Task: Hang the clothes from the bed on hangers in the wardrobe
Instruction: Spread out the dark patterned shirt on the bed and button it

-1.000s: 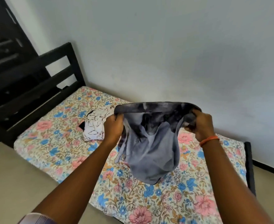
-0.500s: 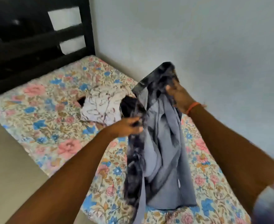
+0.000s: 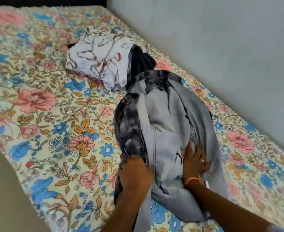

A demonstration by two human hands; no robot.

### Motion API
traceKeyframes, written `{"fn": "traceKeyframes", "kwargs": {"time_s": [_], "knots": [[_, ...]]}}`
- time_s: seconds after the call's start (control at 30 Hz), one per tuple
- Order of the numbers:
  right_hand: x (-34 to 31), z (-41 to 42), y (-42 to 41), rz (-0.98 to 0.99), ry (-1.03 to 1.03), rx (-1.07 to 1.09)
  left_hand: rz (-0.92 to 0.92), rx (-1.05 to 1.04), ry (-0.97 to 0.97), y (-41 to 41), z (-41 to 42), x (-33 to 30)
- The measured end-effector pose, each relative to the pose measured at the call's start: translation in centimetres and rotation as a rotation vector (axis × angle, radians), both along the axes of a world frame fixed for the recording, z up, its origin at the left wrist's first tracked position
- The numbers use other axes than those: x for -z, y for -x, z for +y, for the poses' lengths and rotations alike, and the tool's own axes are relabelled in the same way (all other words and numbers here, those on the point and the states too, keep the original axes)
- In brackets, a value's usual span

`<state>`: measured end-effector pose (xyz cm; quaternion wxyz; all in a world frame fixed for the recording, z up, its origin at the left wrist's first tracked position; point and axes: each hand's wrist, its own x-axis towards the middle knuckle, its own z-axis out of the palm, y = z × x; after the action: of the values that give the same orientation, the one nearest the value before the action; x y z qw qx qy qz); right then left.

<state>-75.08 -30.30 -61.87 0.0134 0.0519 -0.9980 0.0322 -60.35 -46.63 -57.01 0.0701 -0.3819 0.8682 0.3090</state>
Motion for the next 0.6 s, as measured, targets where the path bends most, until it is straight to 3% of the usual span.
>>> {"fn": "traceKeyframes", "kwargs": {"time_s": [0.23, 0.3, 0.4, 0.47, 0.53, 0.6], "knots": [[-0.2, -0.1, 0.4, 0.002, 0.240, -0.074, -0.183, -0.049, 0.443, 1.1, 4.9, -2.2], [-1.1, 0.9, 0.9, -0.132, 0.300, -0.084, -0.145, -0.098, 0.522, 0.7, 7.2, -2.5], [-3.8, 4.0, 4.3, -0.229, 0.757, -0.122, -0.091, -0.056, 0.638, -0.1, 8.5, -1.3], [-5.5, 6.9, 7.6, -0.127, 0.946, -0.087, -0.080, -0.094, 0.610, -0.3, 8.4, -1.5], [-6.6, 9.3, 11.0, 0.014, 0.880, 0.001, 0.006, -0.259, 0.449, -0.9, 8.3, -1.1], [-6.2, 10.7, 13.5, -0.085, 0.770, 0.076, 0.081, -0.384, 0.347, -1.8, 8.5, -0.4]]}}
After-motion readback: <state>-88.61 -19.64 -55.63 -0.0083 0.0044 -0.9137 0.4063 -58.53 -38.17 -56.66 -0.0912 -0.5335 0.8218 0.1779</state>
